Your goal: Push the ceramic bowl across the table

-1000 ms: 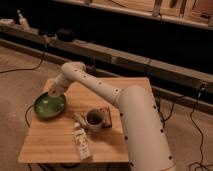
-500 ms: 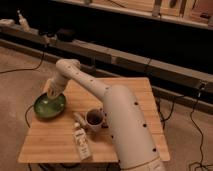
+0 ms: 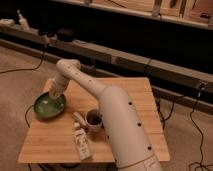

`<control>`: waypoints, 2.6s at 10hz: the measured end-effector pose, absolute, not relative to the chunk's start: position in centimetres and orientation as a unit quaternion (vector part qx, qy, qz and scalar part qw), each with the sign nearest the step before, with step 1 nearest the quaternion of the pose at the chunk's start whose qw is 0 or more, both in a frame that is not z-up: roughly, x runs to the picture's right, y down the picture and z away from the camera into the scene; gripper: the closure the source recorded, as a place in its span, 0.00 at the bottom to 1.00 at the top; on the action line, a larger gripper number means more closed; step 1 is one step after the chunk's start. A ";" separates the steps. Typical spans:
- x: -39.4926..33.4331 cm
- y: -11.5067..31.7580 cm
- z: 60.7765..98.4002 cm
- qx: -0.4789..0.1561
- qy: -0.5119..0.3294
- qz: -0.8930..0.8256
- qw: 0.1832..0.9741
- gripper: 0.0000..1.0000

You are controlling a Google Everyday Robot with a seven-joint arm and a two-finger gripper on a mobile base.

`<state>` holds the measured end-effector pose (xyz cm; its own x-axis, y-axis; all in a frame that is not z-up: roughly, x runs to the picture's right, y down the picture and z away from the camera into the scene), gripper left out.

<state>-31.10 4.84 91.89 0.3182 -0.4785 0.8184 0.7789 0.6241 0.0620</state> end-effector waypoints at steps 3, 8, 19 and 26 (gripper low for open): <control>-30.3 6.5 92.8 -0.199 -0.424 -0.389 0.793 1.00; -27.5 7.7 94.7 -0.238 -0.372 -0.372 0.816 1.00; -12.5 9.2 92.3 -0.300 -0.246 -0.218 0.896 1.00; -0.5 12.6 89.1 -0.324 -0.185 -0.108 0.922 1.00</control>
<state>-0.48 12.58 89.11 0.9086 -0.0794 0.4101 0.3185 0.7667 -0.5573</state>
